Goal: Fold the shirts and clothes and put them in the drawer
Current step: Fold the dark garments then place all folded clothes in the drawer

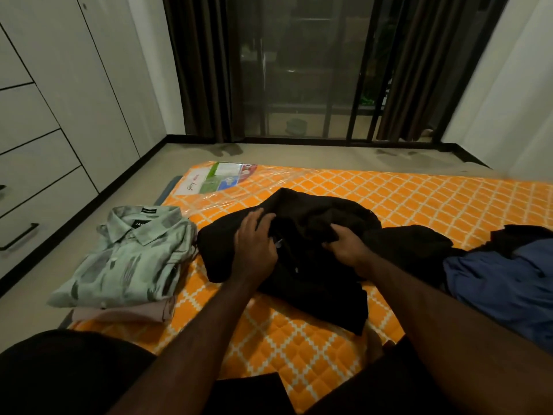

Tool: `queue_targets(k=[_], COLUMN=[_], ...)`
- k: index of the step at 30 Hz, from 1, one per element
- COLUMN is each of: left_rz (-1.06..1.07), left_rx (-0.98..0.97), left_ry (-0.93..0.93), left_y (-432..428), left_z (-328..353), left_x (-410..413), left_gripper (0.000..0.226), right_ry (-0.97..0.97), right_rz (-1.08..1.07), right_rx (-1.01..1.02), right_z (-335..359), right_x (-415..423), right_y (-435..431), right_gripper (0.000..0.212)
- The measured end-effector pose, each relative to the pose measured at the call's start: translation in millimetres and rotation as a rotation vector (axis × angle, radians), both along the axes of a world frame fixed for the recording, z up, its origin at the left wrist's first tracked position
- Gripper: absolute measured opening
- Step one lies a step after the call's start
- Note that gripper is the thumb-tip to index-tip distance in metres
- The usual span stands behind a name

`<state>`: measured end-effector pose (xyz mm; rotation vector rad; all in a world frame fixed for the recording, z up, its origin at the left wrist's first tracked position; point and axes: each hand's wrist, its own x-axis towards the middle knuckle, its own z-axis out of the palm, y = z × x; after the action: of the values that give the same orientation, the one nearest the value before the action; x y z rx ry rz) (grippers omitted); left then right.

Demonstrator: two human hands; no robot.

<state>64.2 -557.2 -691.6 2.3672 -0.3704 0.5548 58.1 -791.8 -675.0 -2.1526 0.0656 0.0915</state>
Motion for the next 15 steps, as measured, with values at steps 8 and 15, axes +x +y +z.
queue_targets(k=[8, 15], left_rz=[0.011, 0.15], left_rx=[-0.353, -0.392], left_ry=[0.297, 0.323], left_y=[14.3, 16.4], left_z=[-14.1, -20.2], left_x=[0.4, -8.3], left_gripper=[0.047, 0.032], right_ry=[0.243, -0.047], right_rz=[0.404, -0.011], right_rx=[0.106, 0.259], right_z=[4.3, 31.9], right_x=[-22.3, 0.8], right_y=[81.6, 62.5], right_gripper=[0.054, 0.028])
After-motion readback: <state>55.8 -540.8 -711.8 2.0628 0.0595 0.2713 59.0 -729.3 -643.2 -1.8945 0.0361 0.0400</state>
